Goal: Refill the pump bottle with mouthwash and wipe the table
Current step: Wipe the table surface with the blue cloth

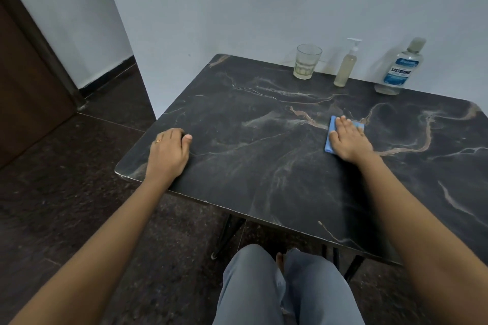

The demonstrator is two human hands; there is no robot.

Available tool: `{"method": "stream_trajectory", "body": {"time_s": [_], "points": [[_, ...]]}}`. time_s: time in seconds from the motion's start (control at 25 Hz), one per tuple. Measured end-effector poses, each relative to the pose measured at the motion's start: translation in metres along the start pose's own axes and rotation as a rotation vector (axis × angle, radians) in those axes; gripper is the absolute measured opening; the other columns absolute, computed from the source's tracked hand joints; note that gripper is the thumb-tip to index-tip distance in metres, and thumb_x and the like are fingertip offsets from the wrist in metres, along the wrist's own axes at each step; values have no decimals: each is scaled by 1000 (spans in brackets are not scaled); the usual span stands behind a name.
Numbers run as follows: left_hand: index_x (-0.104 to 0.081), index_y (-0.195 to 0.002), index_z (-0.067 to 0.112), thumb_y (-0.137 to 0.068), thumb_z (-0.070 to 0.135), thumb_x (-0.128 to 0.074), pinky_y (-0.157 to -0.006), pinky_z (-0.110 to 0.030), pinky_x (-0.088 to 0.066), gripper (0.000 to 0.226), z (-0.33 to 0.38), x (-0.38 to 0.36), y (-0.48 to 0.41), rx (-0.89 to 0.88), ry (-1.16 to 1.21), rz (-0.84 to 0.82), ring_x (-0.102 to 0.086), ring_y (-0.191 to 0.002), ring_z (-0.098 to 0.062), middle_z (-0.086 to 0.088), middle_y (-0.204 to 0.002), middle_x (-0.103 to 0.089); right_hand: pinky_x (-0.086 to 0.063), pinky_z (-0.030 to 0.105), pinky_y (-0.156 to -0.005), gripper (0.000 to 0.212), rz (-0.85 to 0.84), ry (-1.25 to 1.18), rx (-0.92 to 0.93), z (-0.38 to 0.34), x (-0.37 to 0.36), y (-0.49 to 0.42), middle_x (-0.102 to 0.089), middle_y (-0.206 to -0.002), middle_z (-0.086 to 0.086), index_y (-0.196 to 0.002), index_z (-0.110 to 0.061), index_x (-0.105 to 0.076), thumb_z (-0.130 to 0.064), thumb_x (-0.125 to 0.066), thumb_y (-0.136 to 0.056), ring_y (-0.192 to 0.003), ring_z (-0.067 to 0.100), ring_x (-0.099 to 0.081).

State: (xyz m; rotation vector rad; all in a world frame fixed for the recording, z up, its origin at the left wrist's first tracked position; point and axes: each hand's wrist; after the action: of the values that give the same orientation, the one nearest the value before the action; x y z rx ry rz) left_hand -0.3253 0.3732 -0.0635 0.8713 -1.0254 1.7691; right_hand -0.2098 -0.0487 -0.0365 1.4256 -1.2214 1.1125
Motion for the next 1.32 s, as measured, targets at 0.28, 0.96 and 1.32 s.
{"method": "stream_trajectory", "body": {"time_s": [0.28, 0.96, 1.32], "points": [[-57, -110, 9, -102, 33, -36, -92, -44, -36, 32, -6, -7, -3, -23, 27, 46, -50, -110, -33, -10, -114, -60, -4, 39, -120, 57, -32, 26, 261, -145, -17, -64, -5, -161, 11, -152, -5, -10, -32, -20, -103, -149, 21, -5], [-54, -117, 6, -104, 32, -30, -100, -42, -35, 38, -5, 12, 2, 128, 320, 69, -47, -116, -30, -11, -121, -56, 7, 21, -118, 55, -135, 50, 979, -172, -39, 135, 2, -160, -5, -153, -17, -6, -35, -22, -103, -147, 5, 5], [-60, -112, 11, -102, 36, -31, -95, -46, -41, 39, -66, 25, -1, 11, 91, 8, -54, -109, -32, -8, -115, -63, -4, 31, -121, 59, -28, 11, 422, -81, -17, 33, -10, -161, 5, -152, -11, -14, -39, -20, -100, -148, 17, -10]]}}
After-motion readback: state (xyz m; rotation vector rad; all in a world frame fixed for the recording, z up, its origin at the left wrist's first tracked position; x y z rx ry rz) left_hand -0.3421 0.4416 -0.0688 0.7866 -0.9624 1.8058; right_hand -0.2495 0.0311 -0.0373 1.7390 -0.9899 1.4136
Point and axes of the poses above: each hand's wrist, its own y-axis away from the middle knuckle, its own x-axis out of the back of the hand, z = x × y
